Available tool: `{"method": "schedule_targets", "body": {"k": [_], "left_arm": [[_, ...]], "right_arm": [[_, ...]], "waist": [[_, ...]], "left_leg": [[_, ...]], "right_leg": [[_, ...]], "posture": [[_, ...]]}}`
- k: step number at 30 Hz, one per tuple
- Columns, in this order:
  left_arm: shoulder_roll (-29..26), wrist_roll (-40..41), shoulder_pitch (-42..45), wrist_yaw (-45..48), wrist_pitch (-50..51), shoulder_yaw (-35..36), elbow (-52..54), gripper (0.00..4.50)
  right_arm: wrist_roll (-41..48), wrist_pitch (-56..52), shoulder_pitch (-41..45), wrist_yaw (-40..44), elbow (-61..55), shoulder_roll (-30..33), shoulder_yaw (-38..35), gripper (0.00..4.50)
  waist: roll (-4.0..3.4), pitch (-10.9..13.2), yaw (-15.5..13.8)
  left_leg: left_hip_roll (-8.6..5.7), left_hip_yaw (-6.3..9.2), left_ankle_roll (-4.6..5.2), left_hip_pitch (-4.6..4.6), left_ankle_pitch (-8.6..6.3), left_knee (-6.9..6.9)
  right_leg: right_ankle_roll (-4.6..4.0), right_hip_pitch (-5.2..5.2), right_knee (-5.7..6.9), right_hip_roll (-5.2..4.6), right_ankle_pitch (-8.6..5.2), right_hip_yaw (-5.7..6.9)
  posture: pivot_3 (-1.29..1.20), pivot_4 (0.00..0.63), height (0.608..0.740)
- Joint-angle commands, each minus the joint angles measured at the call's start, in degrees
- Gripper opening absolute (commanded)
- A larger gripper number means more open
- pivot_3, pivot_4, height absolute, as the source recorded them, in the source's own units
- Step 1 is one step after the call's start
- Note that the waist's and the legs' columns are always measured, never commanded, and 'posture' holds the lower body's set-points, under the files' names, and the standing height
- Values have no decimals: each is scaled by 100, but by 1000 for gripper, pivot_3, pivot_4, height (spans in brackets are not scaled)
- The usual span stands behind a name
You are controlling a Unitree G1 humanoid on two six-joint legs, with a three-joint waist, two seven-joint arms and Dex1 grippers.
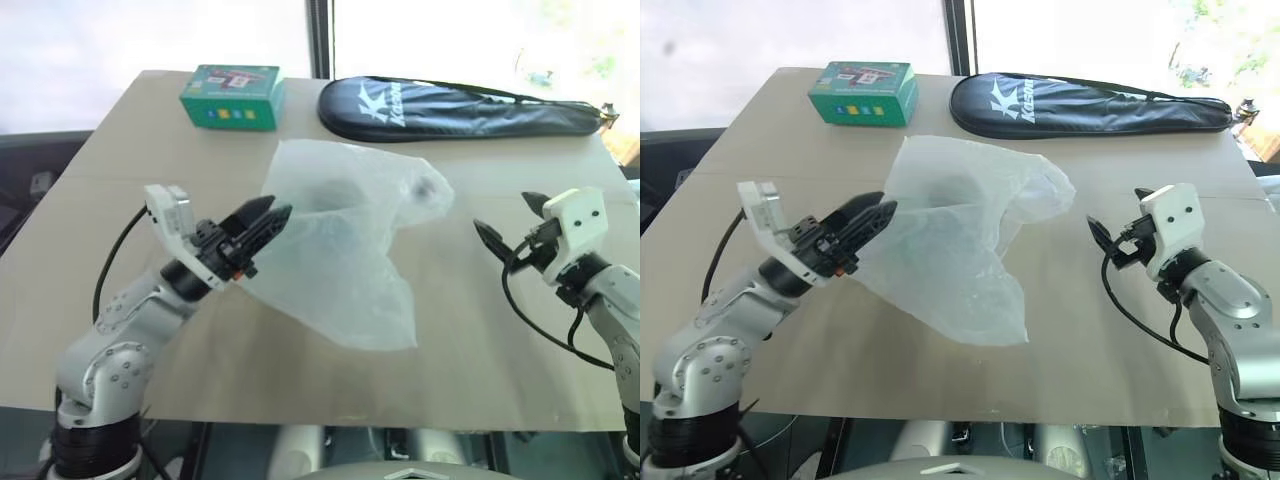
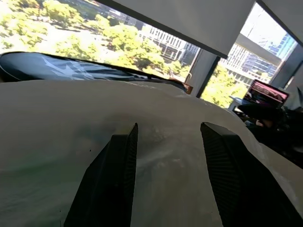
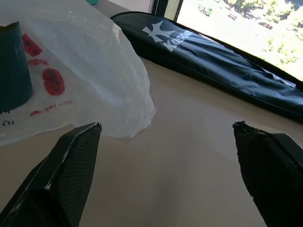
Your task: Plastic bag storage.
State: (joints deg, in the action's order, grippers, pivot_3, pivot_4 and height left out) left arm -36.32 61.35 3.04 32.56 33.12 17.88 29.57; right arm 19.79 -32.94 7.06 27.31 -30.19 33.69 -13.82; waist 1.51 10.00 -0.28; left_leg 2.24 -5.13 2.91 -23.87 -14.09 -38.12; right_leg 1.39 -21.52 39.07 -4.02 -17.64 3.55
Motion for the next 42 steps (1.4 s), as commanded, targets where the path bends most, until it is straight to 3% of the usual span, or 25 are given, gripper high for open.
{"method": "schedule_targets", "body": {"k": [1,9,13,18,20,22,24,25,26,27,29,30,32,34,35,36,42], "left_arm": [[-226,413,-336,500,185,145,468,2161],[-622,564,-925,1327,426,164,603,2161],[-917,695,-1316,1706,635,280,753,2161],[-1382,925,-1665,2212,1030,182,967,2161],[-1602,1084,-1453,2392,1292,-66,894,2301],[-1729,1064,-1068,2540,1485,-413,750,2301],[-1801,375,-688,2877,1243,-892,675,2301],[-1683,-346,-446,2944,726,-1211,600,2301],[-1559,-1027,-145,3018,170,-1495,473,2301],[-1411,-1690,138,3164,-509,-1741,303,2301],[-1195,-2519,558,3446,-1452,-2051,-85,2301],[-1109,-2738,696,3571,-1733,-2148,-242,2301],[-952,-3012,937,3765,-2090,-2320,-525,2842],[-867,-3427,1138,4005,-2633,-2532,-797,3777],[-783,-3659,1247,4012,-2908,-2617,-948,3913],[-682,-3951,1404,4031,-3269,-2753,-1114,4438],[-478,-5054,2033,4391,-4417,-3494,-1976,4480]], "right_arm": [[-180,493,443,290,590,91,315,4500],[-903,1552,2110,721,3095,-425,1522,4500],[-1143,2063,3181,748,4740,-836,1693,4500],[-1339,2661,3895,932,6056,-980,1736,4500],[-1302,2746,4007,1157,6234,-983,1741,4000],[-1283,2749,4019,1397,6214,-946,1785,3172],[-1293,2663,4007,1445,6079,-935,1780,2206],[-1269,2562,3983,1448,5952,-942,1758,1596],[-1258,2457,3928,1432,5756,-951,1758,1473],[-1236,2331,3845,1413,5512,-963,1762,840],[-1211,2100,3696,1355,5086,-1008,1780,68],[-1210,2015,3650,1319,4951,-1040,1790,68],[-1228,1884,3571,1270,4749,-1096,1808,0],[-1264,1800,3529,1248,4645,-1131,1816,0],[-1279,1777,3532,1234,4634,-1147,1818,0],[-1295,1759,3540,1212,4630,-1156,1819,0],[-1329,1713,3603,1142,4642,-1202,1821,0]], "waist": [[-2,1,22],[-14,7,112],[-22,12,131],[-31,17,89],[-33,18,85],[-37,20,88],[-37,20,102],[-38,20,105],[-48,23,110],[-50,23,110],[-61,25,101],[-62,26,87],[-62,25,93],[-62,25,102],[-63,25,101],[-63,25,98],[-63,25,91]], "left_leg": [[-1,-1,0,0,0,0],[1,0,0,1,0,0],[0,-6,0,2,0,-1],[-3,0,1,-5,-1,9],[-4,-1,3,-7,-2,9],[-4,2,3,-7,-1,9],[-2,3,2,-6,-1,8],[-2,2,2,-6,-1,7],[-2,1,2,-5,-1,7],[-3,-9,2,-4,-1,9],[-1,-13,2,-4,-1,14],[-1,-16,2,-3,-1,14],[3,-17,1,-4,-1,12],[0,-28,4,-4,-2,14],[0,-32,6,-4,-4,14],[-1,-34,7,-4,-4,15],[0,-38,8,-5,-5,12]], "right_leg": [[0,0,0,0,0,-1],[-1,0,0,3,-1,1],[0,-2,0,3,0,-5],[-3,-4,-16,-2,-1,4],[-2,-3,-17,-4,-1,4],[-3,-3,-14,-2,-1,7],[-2,-2,-12,0,-1,7],[-2,-2,-11,1,-1,7],[-2,-2,-12,0,0,5],[-2,-4,-13,4,0,-2],[-2,-8,-12,5,0,-5],[-2,-9,-12,6,0,-6],[-2,-9,-12,12,0,-4],[-1,-13,-13,6,1,-14],[-1,-15,-13,6,1,-16],[-1,-16,-12,3,1,-17],[0,-19,-8,8,1,-17]], "posture": [[0,150,740],[0,150,740],[0,150,740],[0,150,740],[0,150,740],[0,150,740],[0,150,740],[0,150,740],[0,150,740],[0,150,740],[0,150,740],[0,150,740],[0,150,740],[0,150,740],[0,150,740],[0,150,740],[0,150,740]]}}
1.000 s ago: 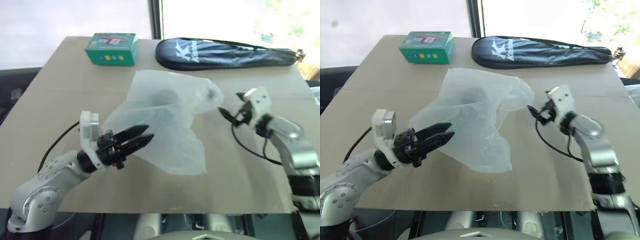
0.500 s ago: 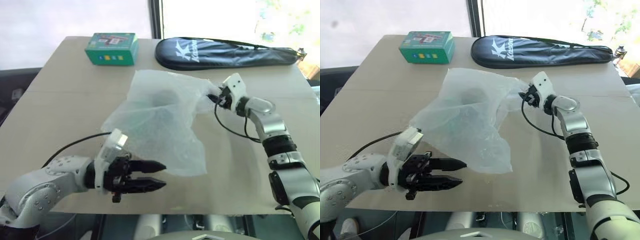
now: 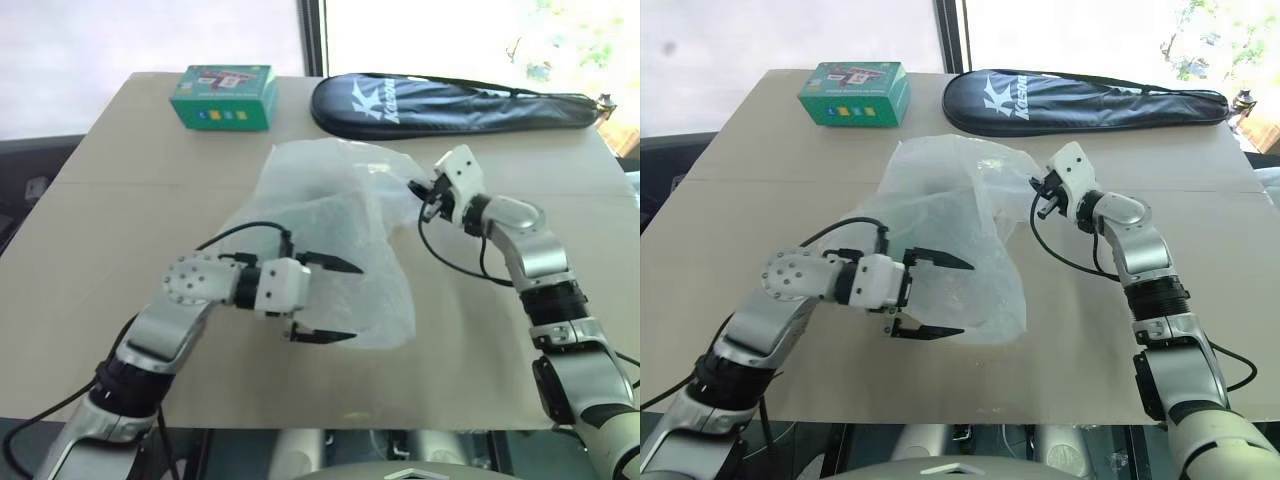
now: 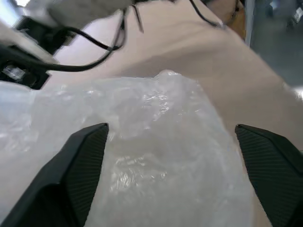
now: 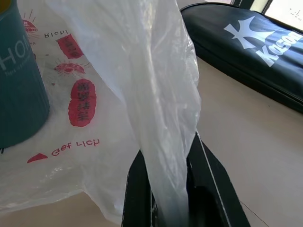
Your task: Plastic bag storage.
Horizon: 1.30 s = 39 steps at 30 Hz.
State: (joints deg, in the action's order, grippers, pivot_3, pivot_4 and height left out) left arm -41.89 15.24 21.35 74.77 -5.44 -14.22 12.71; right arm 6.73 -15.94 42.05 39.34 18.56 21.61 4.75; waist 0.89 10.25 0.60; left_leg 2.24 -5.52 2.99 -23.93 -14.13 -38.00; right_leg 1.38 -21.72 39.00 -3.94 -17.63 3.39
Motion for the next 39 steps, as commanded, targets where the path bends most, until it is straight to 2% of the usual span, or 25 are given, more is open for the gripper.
{"method": "schedule_targets", "body": {"k": [1,4,9,12,16,19,20,23,25,28,30,32,35,39], "left_arm": [[131,-486,267,169,-610,-336,-376,4480],[476,-1477,864,-159,-992,-811,-1077,4480],[890,-2182,1366,-435,-1323,-1217,-1790,4480],[1040,-2155,1395,-365,-1268,-1339,-1902,3734],[1185,-1750,1160,-400,-896,-1227,-1788,1845],[1313,-888,927,-426,-69,-770,-1463,294],[1375,-435,841,-473,366,-532,-1265,49],[1467,1087,604,-683,1578,316,-542,49],[1492,2190,559,-1187,2542,1013,-106,49],[1353,4645,790,-2495,4060,2324,252,49],[1238,6122,998,-3502,4513,3011,162,49],[1169,7076,1235,-4282,4592,3562,-11,49],[1246,7679,1957,-5366,4161,4226,-527,49],[1159,7548,2870,-5948,3716,4663,-1312,49]], "right_arm": [[-27,14,102,-64,-229,0,-37,0],[-40,-19,113,-103,-243,-30,-42,0],[-52,-146,113,-162,-370,-48,-73,0],[-56,-210,75,-182,-462,-47,-79,0],[-47,-261,19,-227,-528,-38,-112,0],[37,-317,26,-252,-539,-31,-205,0],[95,-363,42,-257,-547,-32,-263,0],[383,-594,135,-264,-595,-63,-514,0],[676,-856,235,-301,-659,-113,-743,0],[1294,-1472,431,-323,-918,-184,-1153,0],[1831,-1979,691,-483,-1072,-289,-1522,0],[2314,-2438,1001,-663,-1198,-351,-1855,0],[3268,-3287,1611,-1101,-1346,-425,-2491,0],[4455,-4275,2485,-1950,-1243,-392,-3293,0]], "waist": [[0,0,8],[0,0,-3],[0,0,-3],[0,0,3],[-1,-1,13],[-1,-1,16],[-1,-1,15],[-1,0,16],[0,0,19],[0,0,23],[1,2,31],[1,2,31],[3,3,-9],[4,3,-72]], "left_leg": [[0,-1,1,0,-1,0],[1,-4,3,-1,-1,0],[1,-8,10,-5,-5,-8],[2,-7,10,-6,-5,-8],[6,-7,10,-5,-5,-9],[6,-6,10,-5,-5,-12],[7,-5,10,-5,-5,-14],[8,0,10,-7,-5,-18],[8,4,10,-7,-5,-19],[9,12,9,-6,-5,-23],[9,16,9,-6,-5,-26],[10,23,9,-7,-4,-30],[2,30,9,-7,-5,-32],[-8,56,9,-34,-4,-46]], "right_leg": [[0,-2,0,0,0,0],[0,-5,2,1,0,-1],[1,-5,5,19,1,-7],[1,-7,5,18,1,-6],[1,-7,7,0,1,-6],[1,-6,9,-2,1,-6],[1,-6,10,-3,1,-6],[1,-6,14,-6,1,-4],[1,-4,14,-8,1,-3],[1,0,17,-10,1,0],[1,1,21,-11,1,0],[1,1,25,-12,1,4],[1,10,22,-15,1,14],[2,8,17,-16,1,44]], "posture": [[0,150,740],[0,150,740],[0,150,740],[0,150,740],[0,150,740],[0,150,740],[0,150,740],[0,150,740],[0,150,740],[0,150,740],[0,150,740],[0,150,740],[0,150,740],[0,150,740]]}}
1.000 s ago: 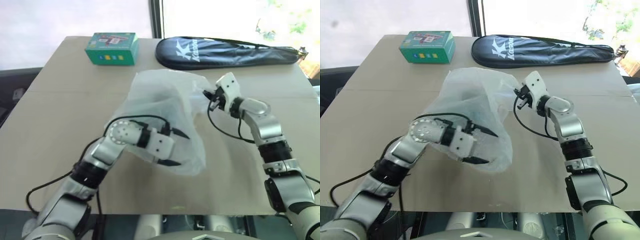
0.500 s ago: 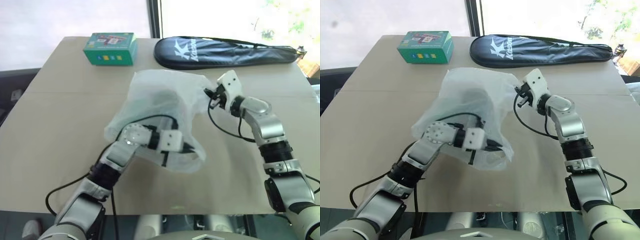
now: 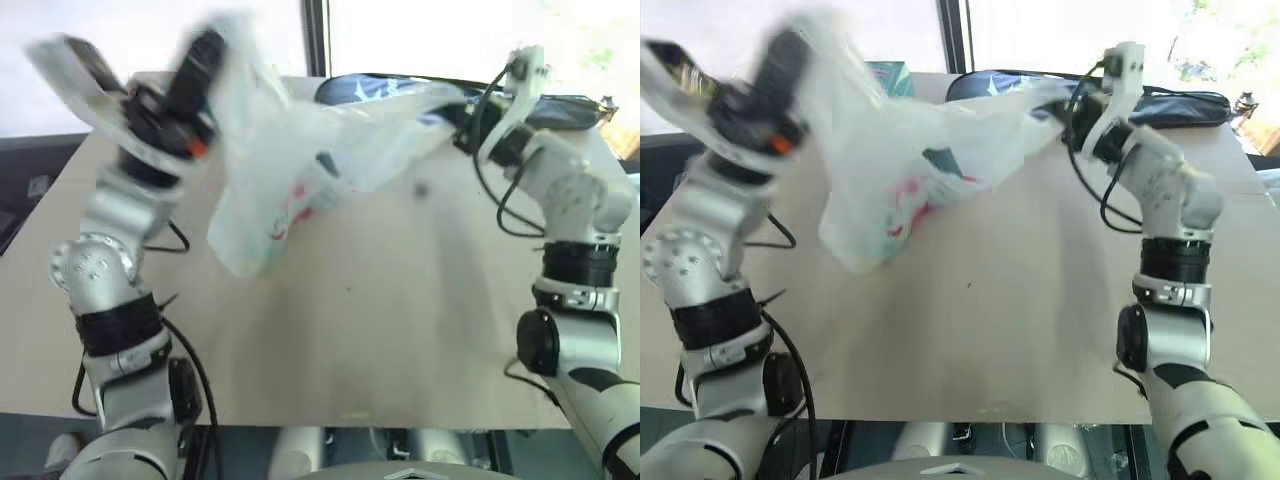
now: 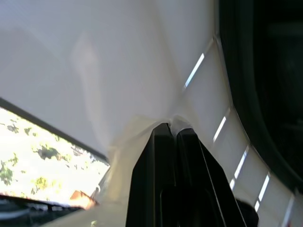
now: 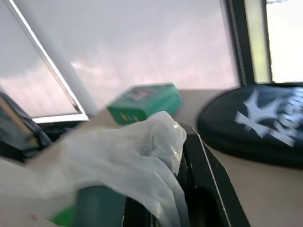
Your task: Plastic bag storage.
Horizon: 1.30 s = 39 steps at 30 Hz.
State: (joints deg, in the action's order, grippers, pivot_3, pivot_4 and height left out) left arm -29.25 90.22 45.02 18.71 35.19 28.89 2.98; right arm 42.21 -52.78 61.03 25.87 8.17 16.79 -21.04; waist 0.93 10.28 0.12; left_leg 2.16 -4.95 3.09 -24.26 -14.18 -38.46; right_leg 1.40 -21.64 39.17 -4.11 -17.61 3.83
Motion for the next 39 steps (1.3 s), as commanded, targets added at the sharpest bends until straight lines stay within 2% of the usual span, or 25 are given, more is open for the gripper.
{"method": "schedule_targets", "body": {"k": [1,4,7,11,14,16,20,24,26,27,30,33,37,38,39], "left_arm": [[-174,-70,740,-368,-443,427,-594,49],[-377,-355,1199,-163,-444,422,-1086,49],[-439,-621,1464,91,-366,298,-1380,49],[-385,-1022,1519,427,-132,29,-1532,49],[-347,-1403,1224,662,37,-230,-1381,49],[-399,-1751,772,941,126,-428,-1162,49],[-470,-2446,-257,1433,75,-730,-661,49],[-637,-3411,-1499,1800,-247,-1091,-89,49],[-774,-3824,-2229,2103,-388,-1233,223,49],[-821,-3962,-2522,2260,-466,-1277,299,10],[-863,-4312,-3136,2509,-714,-1290,426,799],[-880,-4433,-3566,2800,-818,-1271,615,2119],[-1000,-4421,-4348,3272,-929,-1021,1130,3995],[-1014,-4466,-4545,3300,-972,-938,1198,4383],[-1020,-4544,-4710,3298,-1043,-870,1235,4483]], "right_arm": [[1162,-823,826,-855,-168,154,-883,0],[1708,-1366,1317,-1480,-271,434,-1185,0],[2092,-1843,1463,-2005,-644,809,-1325,0],[2427,-2231,1117,-2542,-1310,1261,-1342,0],[2463,-2461,537,-2626,-1949,1664,-1136,0],[2449,-2544,-31,-2544,-2525,1935,-943,0],[2599,-2389,-1223,-2723,-3522,1971,-940,0],[1201,-1200,-3250,-1601,-5403,2853,124,0],[981,-873,-4339,-1404,-5986,2794,169,0],[842,-737,-4748,-1386,-6125,2748,121,264],[352,-97,-5888,-924,-6326,2781,-13,1194],[132,398,-6693,-470,-6440,2770,-298,2614],[1121,888,-8165,572,-6769,2465,-1523,4464],[1481,1039,-8623,856,-6787,2298,-1880,4500],[1755,1191,-9070,1132,-6766,2135,-2201,4500]], "waist": [[1,-1,-23],[3,0,-60],[4,-1,-80],[5,-1,-69],[4,-1,-68],[3,-1,-62],[4,-2,26],[4,-2,33],[3,-4,32],[17,-16,41],[15,-15,28],[17,-15,2],[19,-16,-49],[17,-17,-62],[16,-20,-76]], "left_leg": [[-3,6,1,-14,0,-1],[-5,13,1,-54,0,-2],[-8,5,1,-61,0,14],[-9,-1,3,-68,-1,27],[-6,-3,2,-65,-1,27],[-6,-14,2,-56,-1,27],[2,-23,0,-46,0,25],[4,-17,-2,-48,1,17],[4,-17,-2,-45,1,16],[3,-16,-2,-44,1,18],[4,-15,-3,-42,1,25],[5,-1,-3,-18,0,10],[6,6,-3,15,-1,15],[8,6,-3,35,-2,17],[9,6,-2,37,-2,22]], "right_leg": [[0,-8,-6,5,0,8],[1,-38,-15,17,1,22],[1,-46,-14,20,1,21],[1,-49,-25,20,1,44],[1,-49,-24,20,1,44],[1,-51,-26,19,0,30],[1,-54,-23,11,0,11],[1,-54,-20,9,0,-7],[2,-52,-19,9,0,-9],[2,-51,-23,9,0,-9],[2,-47,-28,5,0,-11],[5,-14,-25,7,1,-1],[9,19,-27,4,3,-2],[9,36,-27,4,3,-3],[8,37,-26,3,2,-4]], "posture": [[0,150,740],[0,150,740],[0,150,740],[0,150,740],[0,150,740],[0,150,740],[0,150,740],[0,150,740],[0,150,740],[0,150,740],[0,150,740],[0,150,740],[0,150,740],[0,150,740],[0,150,740]]}}
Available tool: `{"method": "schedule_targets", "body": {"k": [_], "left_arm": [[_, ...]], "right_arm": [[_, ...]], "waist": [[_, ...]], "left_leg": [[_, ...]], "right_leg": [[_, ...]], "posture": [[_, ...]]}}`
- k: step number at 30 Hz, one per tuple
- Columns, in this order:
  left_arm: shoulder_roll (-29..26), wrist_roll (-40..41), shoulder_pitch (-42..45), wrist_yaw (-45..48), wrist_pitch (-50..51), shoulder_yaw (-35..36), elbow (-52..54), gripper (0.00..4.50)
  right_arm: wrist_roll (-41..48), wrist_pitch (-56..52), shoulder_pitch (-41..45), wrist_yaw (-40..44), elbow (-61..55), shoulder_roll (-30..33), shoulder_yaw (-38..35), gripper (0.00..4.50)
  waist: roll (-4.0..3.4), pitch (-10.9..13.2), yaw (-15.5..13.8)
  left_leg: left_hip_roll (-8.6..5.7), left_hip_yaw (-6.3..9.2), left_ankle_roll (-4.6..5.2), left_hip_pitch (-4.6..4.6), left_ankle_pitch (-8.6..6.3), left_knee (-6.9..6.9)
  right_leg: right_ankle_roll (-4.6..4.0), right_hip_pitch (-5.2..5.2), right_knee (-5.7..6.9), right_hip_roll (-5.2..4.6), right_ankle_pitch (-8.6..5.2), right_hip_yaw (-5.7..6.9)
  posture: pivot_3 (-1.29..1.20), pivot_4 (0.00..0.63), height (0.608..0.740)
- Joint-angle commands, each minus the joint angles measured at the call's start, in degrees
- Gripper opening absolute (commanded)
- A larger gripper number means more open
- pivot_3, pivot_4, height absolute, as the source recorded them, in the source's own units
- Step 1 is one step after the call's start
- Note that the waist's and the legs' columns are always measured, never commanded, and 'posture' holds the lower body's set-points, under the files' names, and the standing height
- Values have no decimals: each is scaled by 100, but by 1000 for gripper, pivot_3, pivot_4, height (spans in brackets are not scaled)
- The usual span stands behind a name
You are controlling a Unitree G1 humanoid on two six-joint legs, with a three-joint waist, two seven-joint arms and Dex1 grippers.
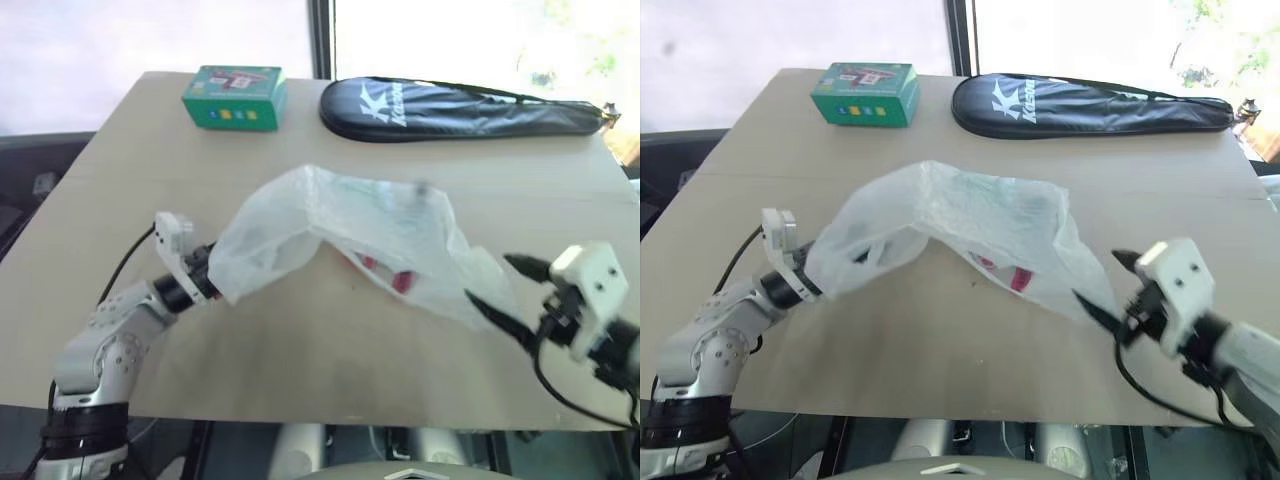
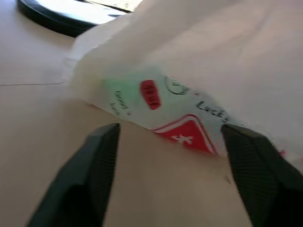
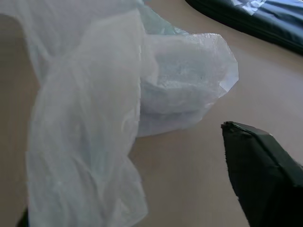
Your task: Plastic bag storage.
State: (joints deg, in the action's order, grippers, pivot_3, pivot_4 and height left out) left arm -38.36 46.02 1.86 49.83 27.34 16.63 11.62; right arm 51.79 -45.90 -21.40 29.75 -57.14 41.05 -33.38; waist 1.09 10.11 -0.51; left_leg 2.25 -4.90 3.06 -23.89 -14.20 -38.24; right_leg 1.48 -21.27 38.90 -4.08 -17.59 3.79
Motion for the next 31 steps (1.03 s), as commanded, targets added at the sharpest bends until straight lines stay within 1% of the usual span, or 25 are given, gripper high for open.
{"method": "schedule_targets", "body": {"k": [1,4,5,7,9,10,12,13,16,19,20,25,28,31], "left_arm": [[-144,-282,-607,247,-404,406,400,4483],[-231,-607,-1193,442,-653,557,361,4483],[-259,-682,-1349,539,-745,605,315,4483],[-259,-749,-1499,586,-831,700,168,4483],[-263,-807,-1534,615,-860,703,71,4483],[-247,-823,-1533,616,-870,708,67,4483],[-224,-834,-1520,629,-886,714,86,4483],[-219,-841,-1522,635,-907,730,110,4483],[-208,-847,-1641,681,-952,772,186,4483],[-8,-828,-1750,348,-951,875,403,4483],[68,-808,-1741,215,-956,916,488,4483],[334,-751,-1756,-206,-981,1151,762,4483],[436,-726,-2212,-208,-994,1338,976,4483],[457,-716,-2434,-234,-990,1486,991,4483]], "right_arm": [[769,716,-1269,1056,-174,-480,-1253,4500],[14,1565,-2134,1809,191,-934,-1757,4500],[-85,1800,-2296,1991,323,-1051,-1867,4500],[33,2100,-2495,2219,475,-1192,-2019,4500],[620,2095,-2532,2172,582,-1164,-2158,4500],[737,2104,-2531,2149,618,-1119,-2193,4500],[755,2128,-2575,2182,685,-1023,-2215,4500],[373,2239,-2618,2281,794,-952,-2193,4500],[-563,2580,-2745,2554,1087,-780,-2093,4500],[-1077,2942,-2341,2378,1280,-739,-1706,4500],[-1218,3045,-2206,2304,1280,-778,-1539,4500],[-1821,3556,-1982,2072,1216,-1188,-907,4500],[-2133,3897,-2036,2007,1329,-1488,-581,4500],[-2237,4008,-2062,1978,1439,-1579,-488,4500]], "waist": [[-7,-7,-20],[-4,-16,-20],[2,-26,-14],[9,-33,-11],[4,-37,-18],[0,-42,-17],[-5,-48,-18],[-7,-50,-18],[-10,-52,-20],[-9,-53,-4],[-9,-53,9],[-28,-62,-43],[-35,-67,-26],[-34,-70,2]], "left_leg": [[1,0,0,7,-1,6],[3,-3,4,13,-4,8],[3,-4,11,13,-8,8],[5,-7,28,17,-21,8],[6,-5,7,17,-35,7],[8,-4,5,17,-36,7],[9,-4,4,18,-36,7],[9,-4,3,18,-36,7],[4,-5,5,13,-37,7],[3,-8,14,8,-39,11],[3,-8,33,8,-28,13],[2,-6,34,7,-25,19],[0,-8,32,6,-24,19],[0,-13,33,8,-25,19]], "right_leg": [[0,5,-4,1,0,-1],[-2,8,-7,-1,-1,-2],[-1,8,-8,-2,-1,-4],[-2,8,-10,-6,-2,-7],[-1,1,-10,-13,-2,-6],[-6,1,-9,-16,1,-6],[-30,0,-8,-22,-6,-5],[-32,0,-8,-25,-6,-5],[-35,-3,-11,-32,-7,-4],[-33,-7,-18,-33,-6,-4],[-32,-7,-21,-33,-6,-4],[-17,-8,-21,-32,2,2],[-16,-7,-22,-32,2,2],[-14,-7,-24,-33,3,-2]], "posture": [[0,150,740],[0,150,740],[0,150,740],[0,150,740],[0,150,740],[0,150,740],[0,150,740],[0,150,740],[0,150,740],[0,150,740],[0,150,740],[0,150,740],[0,150,740],[0,150,740]]}}
